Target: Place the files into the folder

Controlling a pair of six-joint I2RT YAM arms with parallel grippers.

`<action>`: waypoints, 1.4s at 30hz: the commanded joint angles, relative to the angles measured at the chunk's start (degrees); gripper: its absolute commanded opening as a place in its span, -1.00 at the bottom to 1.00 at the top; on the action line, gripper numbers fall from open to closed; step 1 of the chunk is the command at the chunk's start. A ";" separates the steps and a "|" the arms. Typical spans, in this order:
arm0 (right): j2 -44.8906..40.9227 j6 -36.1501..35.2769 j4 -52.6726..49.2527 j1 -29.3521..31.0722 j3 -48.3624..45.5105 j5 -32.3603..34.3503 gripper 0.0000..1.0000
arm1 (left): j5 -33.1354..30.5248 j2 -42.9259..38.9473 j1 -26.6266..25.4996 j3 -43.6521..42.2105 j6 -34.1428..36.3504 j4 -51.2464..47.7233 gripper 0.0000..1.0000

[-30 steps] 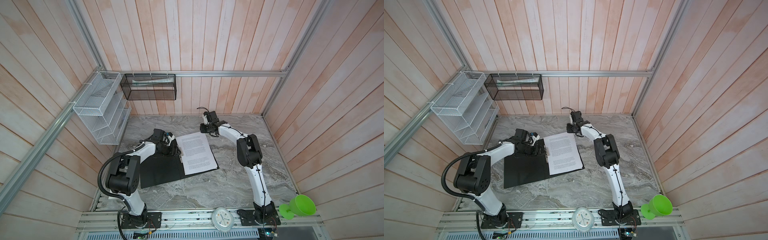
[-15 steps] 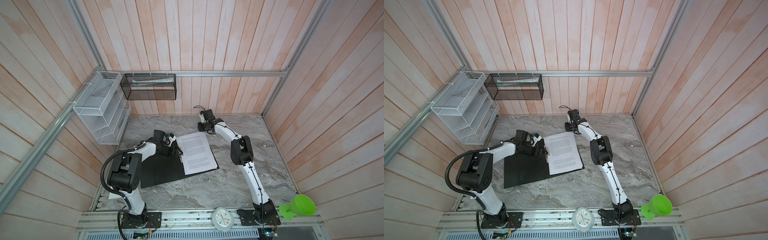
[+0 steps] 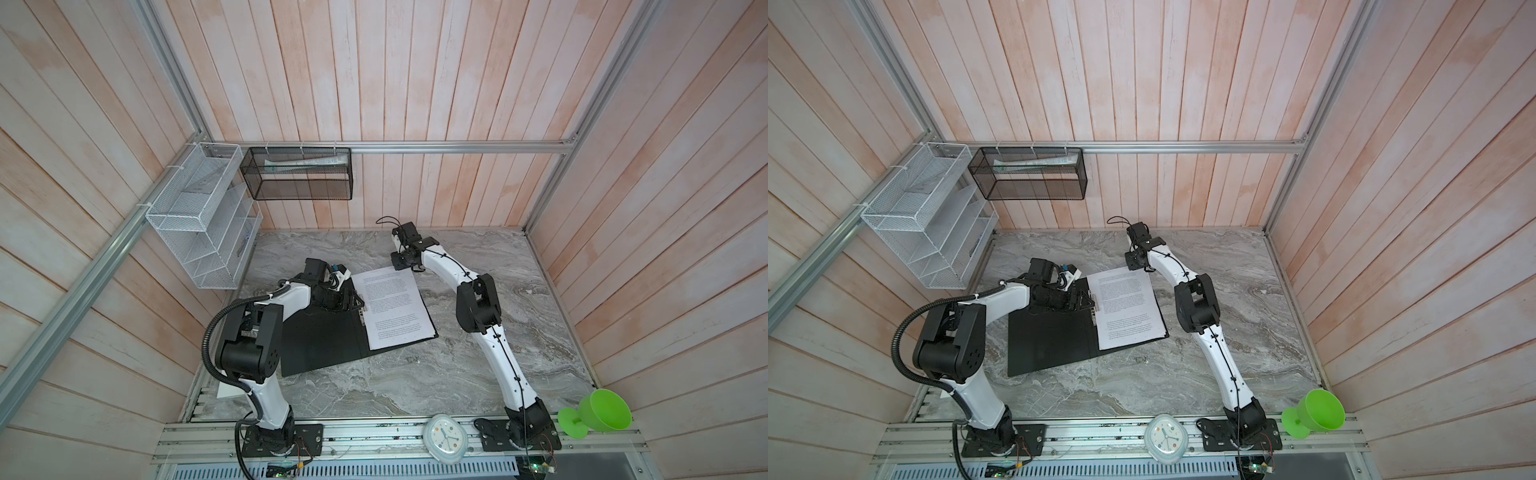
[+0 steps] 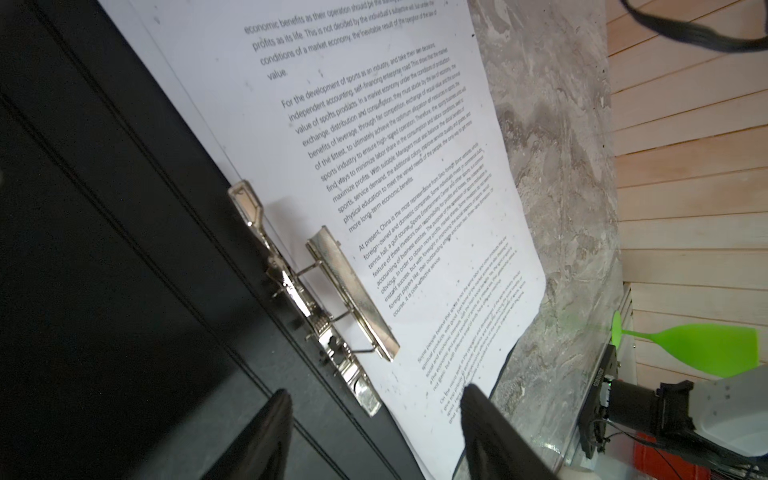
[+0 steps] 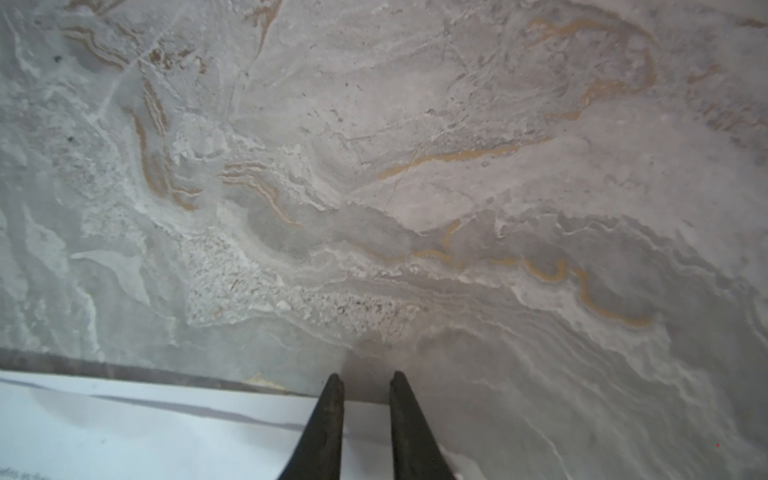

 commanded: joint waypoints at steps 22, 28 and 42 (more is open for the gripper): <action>-4.15 2.40 0.29 0.16 2.46 -3.48 -0.52 | 0.91 2.25 1.06 3.63 4.12 -2.33 0.34; 0.99 4.75 -0.94 -0.17 6.48 -8.26 -0.54 | 1.83 2.05 1.38 3.92 2.32 -1.20 0.34; 1.81 5.21 -1.57 0.31 4.95 -16.19 -0.54 | 3.17 4.93 4.88 9.05 -3.93 0.94 0.34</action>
